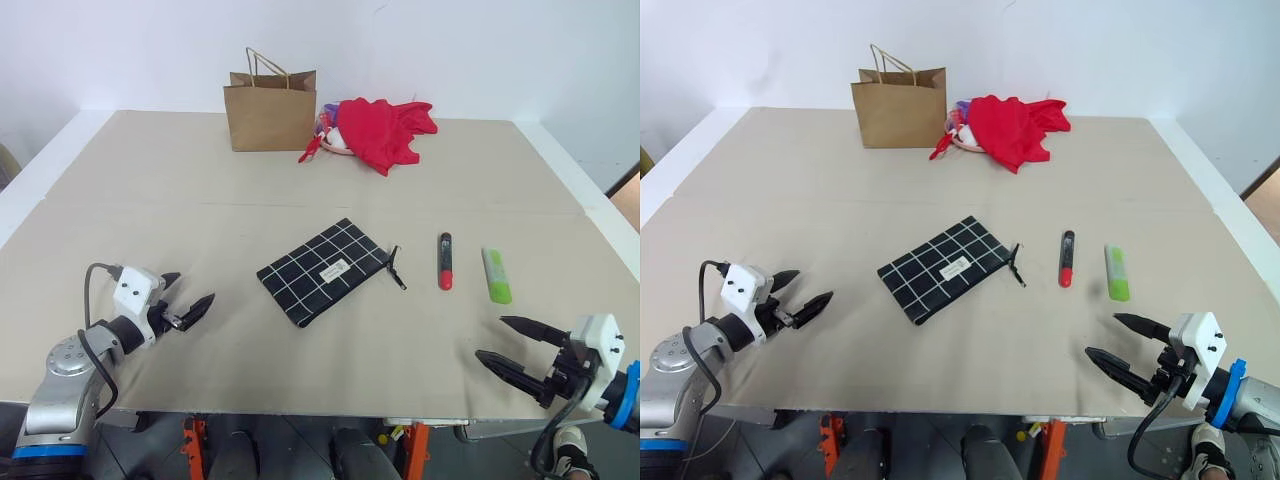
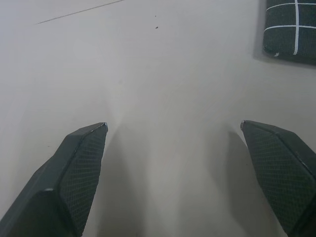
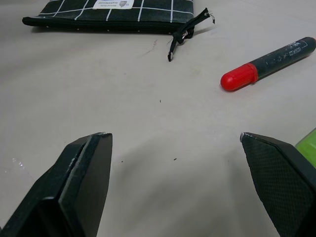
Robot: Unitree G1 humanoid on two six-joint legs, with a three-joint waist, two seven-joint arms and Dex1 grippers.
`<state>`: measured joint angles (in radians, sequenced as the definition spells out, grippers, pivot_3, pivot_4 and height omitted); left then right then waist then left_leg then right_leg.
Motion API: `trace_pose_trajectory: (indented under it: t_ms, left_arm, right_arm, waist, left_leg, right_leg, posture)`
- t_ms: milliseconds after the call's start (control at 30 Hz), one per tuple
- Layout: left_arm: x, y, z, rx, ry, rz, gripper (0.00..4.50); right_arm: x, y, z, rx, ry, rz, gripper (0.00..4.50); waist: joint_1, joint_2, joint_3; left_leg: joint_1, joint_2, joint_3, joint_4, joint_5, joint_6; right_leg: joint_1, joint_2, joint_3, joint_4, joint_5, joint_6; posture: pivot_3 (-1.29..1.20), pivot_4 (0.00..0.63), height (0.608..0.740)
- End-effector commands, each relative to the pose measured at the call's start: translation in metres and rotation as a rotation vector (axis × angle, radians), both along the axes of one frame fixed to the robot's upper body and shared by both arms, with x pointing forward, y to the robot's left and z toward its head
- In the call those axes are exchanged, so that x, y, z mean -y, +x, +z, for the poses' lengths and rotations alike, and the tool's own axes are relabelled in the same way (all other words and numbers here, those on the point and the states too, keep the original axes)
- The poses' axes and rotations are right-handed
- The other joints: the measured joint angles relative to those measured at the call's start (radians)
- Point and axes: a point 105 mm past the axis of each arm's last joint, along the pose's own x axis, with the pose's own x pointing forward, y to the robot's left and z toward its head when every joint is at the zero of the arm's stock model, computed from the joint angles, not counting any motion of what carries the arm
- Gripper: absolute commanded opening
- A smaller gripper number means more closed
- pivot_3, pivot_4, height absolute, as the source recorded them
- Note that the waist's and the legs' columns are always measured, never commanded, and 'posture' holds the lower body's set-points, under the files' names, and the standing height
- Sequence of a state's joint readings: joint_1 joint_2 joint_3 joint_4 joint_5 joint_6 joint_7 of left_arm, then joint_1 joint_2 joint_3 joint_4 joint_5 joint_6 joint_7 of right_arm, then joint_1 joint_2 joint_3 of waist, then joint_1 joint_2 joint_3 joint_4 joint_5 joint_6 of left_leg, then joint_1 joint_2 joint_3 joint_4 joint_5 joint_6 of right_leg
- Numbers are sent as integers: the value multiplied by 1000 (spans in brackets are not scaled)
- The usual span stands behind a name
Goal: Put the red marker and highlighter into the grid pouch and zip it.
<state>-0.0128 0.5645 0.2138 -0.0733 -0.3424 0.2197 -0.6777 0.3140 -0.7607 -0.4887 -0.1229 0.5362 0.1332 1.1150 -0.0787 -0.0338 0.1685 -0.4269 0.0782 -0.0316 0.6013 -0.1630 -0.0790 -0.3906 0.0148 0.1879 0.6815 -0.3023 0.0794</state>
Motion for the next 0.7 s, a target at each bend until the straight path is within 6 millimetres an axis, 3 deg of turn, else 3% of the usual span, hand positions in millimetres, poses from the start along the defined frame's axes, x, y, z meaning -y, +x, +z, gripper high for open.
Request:
trace_pose_trajectory:
  t_ms: [33, 700]
  left_arm:
    - [2, 0, 16, 57, 16, -25, 4457]
    - [28, -13, 14, 25, 37, -231, 4457]
  right_arm:
    - [0, 2, 7, 30, -15, 19, 4456]
    - [-26, 20, 16, 58, 10, 69, 4456]
  waist:
    - [0, 0, 0]
    - [0, 0, 0]
  left_leg:
    - [0, 0, 0, 0, 0, 0]
    - [0, 0, 0, 0, 0, 0]
  right_leg:
    - [0, 0, 0, 0, 0, 0]
    - [0, 0, 0, 0, 0, 0]
  posture:
    - [0, 150, 740]
    - [0, 150, 740]
